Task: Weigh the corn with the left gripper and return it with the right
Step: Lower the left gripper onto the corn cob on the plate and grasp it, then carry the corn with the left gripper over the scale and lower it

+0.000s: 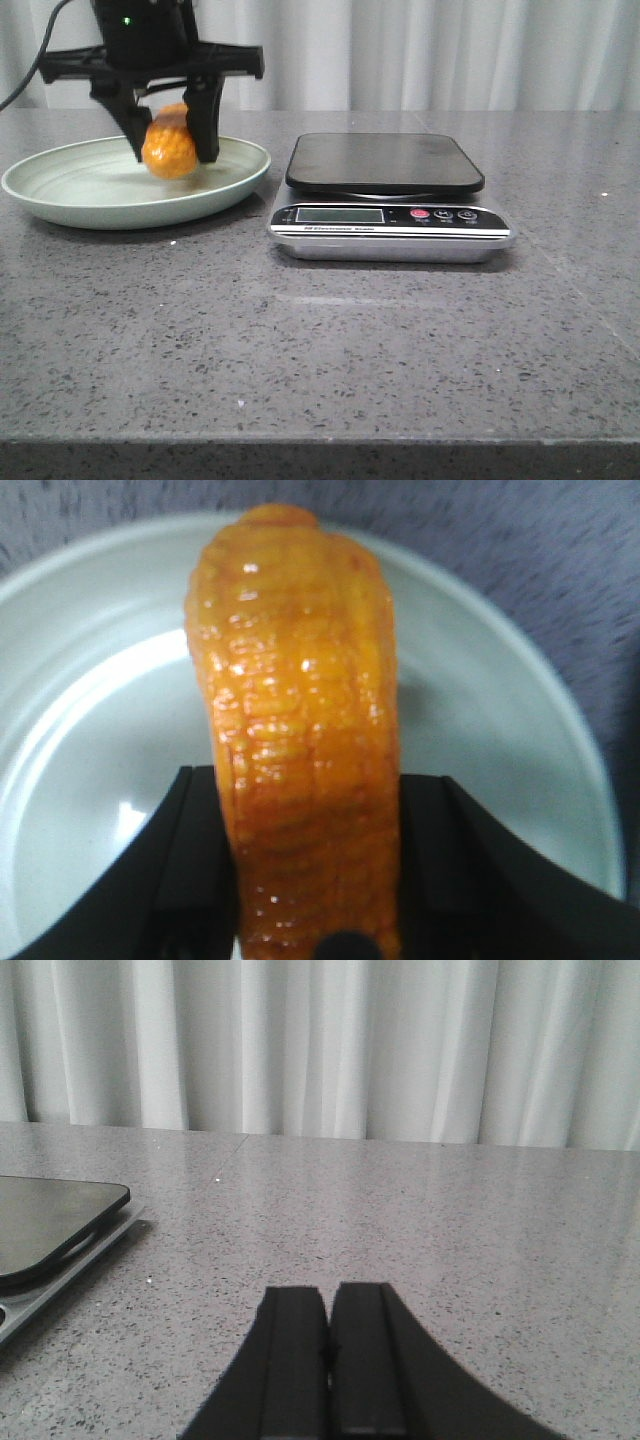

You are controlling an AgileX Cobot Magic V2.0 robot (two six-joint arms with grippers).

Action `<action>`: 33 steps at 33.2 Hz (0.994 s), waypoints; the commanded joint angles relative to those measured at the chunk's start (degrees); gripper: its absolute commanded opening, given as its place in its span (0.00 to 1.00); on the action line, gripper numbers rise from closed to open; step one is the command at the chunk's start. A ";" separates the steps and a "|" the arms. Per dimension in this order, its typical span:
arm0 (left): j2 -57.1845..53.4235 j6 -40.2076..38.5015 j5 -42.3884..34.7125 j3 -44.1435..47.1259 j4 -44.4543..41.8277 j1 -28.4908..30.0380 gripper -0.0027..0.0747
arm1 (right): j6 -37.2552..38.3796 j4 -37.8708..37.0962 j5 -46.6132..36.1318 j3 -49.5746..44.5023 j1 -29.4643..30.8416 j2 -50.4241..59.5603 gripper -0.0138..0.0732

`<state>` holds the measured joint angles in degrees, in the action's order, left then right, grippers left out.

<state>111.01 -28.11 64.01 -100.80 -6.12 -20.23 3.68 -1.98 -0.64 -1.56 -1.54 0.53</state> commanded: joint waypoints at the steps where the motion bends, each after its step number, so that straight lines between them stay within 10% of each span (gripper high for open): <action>1: -3.06 2.95 -0.59 -6.20 2.29 -1.02 0.21 | -0.19 0.09 -5.10 0.43 0.35 1.03 0.33; 27: 3.12 4.26 -3.79 -12.35 5.53 -16.53 0.22 | -0.19 0.09 -5.10 0.43 0.35 1.03 0.33; 33: 3.38 4.26 -5.95 -12.35 7.31 -16.61 0.44 | -0.19 0.09 -5.10 0.43 0.35 1.03 0.33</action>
<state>117.35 -23.80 60.85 -111.40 0.31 -36.37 3.68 -1.98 -0.64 -1.56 -1.54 0.53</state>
